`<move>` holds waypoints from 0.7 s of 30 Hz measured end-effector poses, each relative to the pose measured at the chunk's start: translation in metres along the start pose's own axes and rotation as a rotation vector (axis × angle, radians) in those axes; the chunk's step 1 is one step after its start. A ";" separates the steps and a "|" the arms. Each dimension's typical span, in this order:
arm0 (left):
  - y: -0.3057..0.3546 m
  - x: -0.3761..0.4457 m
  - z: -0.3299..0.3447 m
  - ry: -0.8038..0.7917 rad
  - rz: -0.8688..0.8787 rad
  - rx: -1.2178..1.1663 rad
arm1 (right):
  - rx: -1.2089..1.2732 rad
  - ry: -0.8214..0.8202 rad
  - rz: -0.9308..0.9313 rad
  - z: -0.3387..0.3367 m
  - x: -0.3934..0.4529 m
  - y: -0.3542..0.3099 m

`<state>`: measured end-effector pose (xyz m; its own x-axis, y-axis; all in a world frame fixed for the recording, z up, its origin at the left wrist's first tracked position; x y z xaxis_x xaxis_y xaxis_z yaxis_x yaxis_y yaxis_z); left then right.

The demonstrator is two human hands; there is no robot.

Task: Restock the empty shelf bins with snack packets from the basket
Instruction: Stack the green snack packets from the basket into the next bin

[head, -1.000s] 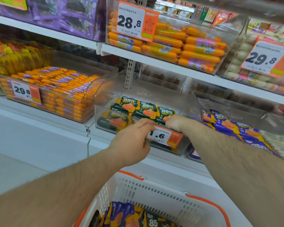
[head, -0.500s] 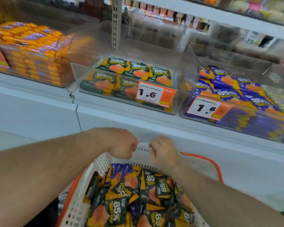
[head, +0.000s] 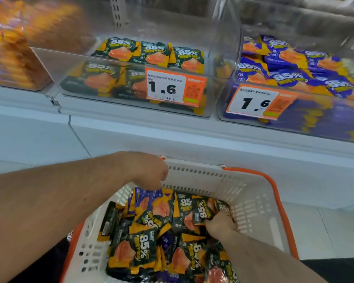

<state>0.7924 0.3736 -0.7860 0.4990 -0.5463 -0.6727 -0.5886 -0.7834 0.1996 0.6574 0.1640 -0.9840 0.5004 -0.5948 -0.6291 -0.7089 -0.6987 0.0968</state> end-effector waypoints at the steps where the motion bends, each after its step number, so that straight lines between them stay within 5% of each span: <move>1: 0.001 0.001 -0.001 0.004 0.000 0.000 | -0.009 0.007 0.012 -0.001 -0.004 -0.002; 7: 0.005 -0.006 -0.004 0.022 0.006 -0.013 | -0.144 0.077 -0.085 -0.020 -0.030 -0.028; 14: -0.002 -0.028 -0.016 0.052 0.010 -0.068 | -0.502 0.325 -0.509 -0.068 -0.082 -0.089; 21: -0.026 -0.061 -0.048 0.170 0.009 -0.214 | -0.314 0.163 -0.867 -0.154 -0.145 -0.152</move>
<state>0.8078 0.4129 -0.7153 0.6050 -0.5811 -0.5443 -0.4544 -0.8133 0.3633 0.7692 0.2953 -0.7887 0.8718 0.1522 -0.4655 0.0989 -0.9856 -0.1370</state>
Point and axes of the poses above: each hand's wrist, its own x-axis towards the middle knuckle, its own z-axis out of the palm, y = z × x, the point moved 7 cm from there along x, towards the middle knuckle, and after that the axes turned 14 degrees about -x, right-handed, at the moved point
